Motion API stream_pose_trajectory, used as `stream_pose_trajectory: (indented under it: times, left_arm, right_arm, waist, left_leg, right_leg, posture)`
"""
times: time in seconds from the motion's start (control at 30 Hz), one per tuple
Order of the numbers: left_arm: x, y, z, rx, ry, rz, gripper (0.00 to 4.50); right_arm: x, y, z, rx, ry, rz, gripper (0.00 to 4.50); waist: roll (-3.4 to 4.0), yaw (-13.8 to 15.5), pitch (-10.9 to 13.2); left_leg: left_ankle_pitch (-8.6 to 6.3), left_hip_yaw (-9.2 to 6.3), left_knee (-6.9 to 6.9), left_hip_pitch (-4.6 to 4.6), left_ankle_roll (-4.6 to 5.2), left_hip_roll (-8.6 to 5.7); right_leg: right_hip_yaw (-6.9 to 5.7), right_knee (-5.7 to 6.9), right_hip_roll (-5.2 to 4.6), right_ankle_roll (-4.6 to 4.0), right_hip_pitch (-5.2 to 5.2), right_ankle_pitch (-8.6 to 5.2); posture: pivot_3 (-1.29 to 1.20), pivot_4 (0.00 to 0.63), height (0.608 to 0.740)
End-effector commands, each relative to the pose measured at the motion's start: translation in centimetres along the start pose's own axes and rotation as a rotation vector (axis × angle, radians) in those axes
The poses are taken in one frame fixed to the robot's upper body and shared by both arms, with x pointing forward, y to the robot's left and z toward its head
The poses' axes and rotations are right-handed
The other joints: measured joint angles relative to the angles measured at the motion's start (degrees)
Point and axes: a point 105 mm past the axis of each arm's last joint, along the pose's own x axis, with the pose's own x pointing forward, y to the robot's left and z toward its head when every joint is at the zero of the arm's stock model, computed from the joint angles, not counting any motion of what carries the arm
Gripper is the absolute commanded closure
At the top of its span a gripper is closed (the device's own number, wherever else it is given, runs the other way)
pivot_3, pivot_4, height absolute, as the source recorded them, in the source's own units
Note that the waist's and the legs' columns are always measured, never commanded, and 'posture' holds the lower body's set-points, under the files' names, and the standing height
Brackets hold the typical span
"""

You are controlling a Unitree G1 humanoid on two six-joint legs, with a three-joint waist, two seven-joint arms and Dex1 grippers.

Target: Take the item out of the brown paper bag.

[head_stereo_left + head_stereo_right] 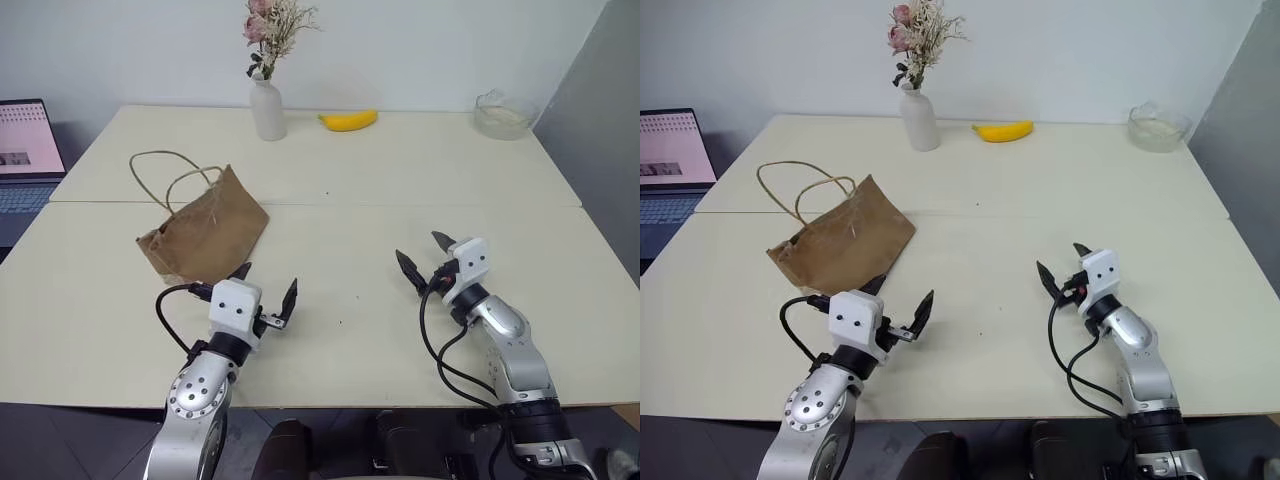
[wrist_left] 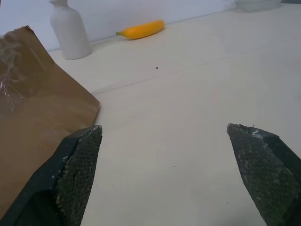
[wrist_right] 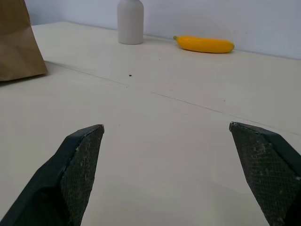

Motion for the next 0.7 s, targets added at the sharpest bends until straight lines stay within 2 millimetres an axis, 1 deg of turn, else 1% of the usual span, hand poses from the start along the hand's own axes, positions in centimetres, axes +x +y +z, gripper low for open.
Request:
stream_pose_trajectory:
  times: [0.03,0.23,0.37,0.5,0.57,0.63,0.7]
  left_arm:
    - [0.0,-0.5,1.7,0.007,-0.063,-0.037,0.03]
    - [0.4,-0.7,1.9,0.028,-0.067,-0.043,0.03]
    - [0.8,-0.6,2.5,0.052,-0.09,-0.036,0.03]
    - [0.8,-0.1,3.6,0.094,-0.112,-0.007,0.03]
    - [0.5,0.3,3.8,0.097,-0.099,0.014,0.03]
    - [-0.1,0.9,4.2,0.101,-0.082,0.037,0.03]
    - [-0.7,1.6,4.7,0.09,-0.07,0.067,0.03]
  right_arm:
    - [0.0,-0.6,1.4,-0.017,-0.061,-0.023,0.0]
    - [-0.3,-0.7,1.4,-0.022,-0.055,-0.032,0.0]
    - [-0.3,-0.8,1.4,-0.06,-0.043,-0.036,0.0]
    - [0.5,0.7,3.1,-0.035,-0.079,0.07,0.0]
    - [1.1,1.6,4.1,0.009,-0.085,0.143,0.0]
    - [1.5,3.2,5.9,0.038,-0.109,0.281,0.0]
    - [1.8,4.3,7.7,0.039,-0.142,0.398,0.0]
  waist:
    - [0.0,0.0,0.0]
    - [0.0,0.0,0.0]
    - [0.0,0.01,0.0]
    - [0.0,0.0,0.0]
    - [0.0,-0.09,0.0]
    - [0.0,-0.21,0.0]
    - [0.0,-0.3,0.0]
  left_leg:
    - [0.0,0.0,0.0,0.0,0.0,0.0]
    - [0.0,0.0,0.01,0.0,0.0,0.0]
    - [0.0,0.01,0.0,0.0,0.0,-0.01]
    - [0.0,0.0,0.0,0.0,0.0,0.0]
    - [0.0,0.0,0.01,0.01,0.0,0.01]
    - [0.0,0.0,0.01,0.01,0.0,0.01]
    - [0.0,-0.03,0.01,0.01,0.0,0.01]
  right_leg:
    - [0.0,0.0,0.0,0.0,0.0,0.0]
    - [0.0,0.0,0.0,0.0,0.0,0.0]
    - [0.01,0.0,0.0,0.01,0.0,0.01]
    - [0.0,0.02,0.0,0.01,-0.01,0.01]
    - [0.01,0.03,0.0,0.02,-0.01,0.01]
    - [0.02,0.04,0.0,0.02,-0.01,0.02]
    - [0.0,0.05,0.01,0.02,-0.02,0.02]
  posture:
    - [0.0,0.15,0.74]
    - [0.0,0.15,0.74]
    - [0.0,0.15,0.74]
    - [0.0,0.15,0.74]
    - [0.0,0.15,0.74]
    - [0.0,0.15,0.74]
    - [0.0,0.15,0.74]
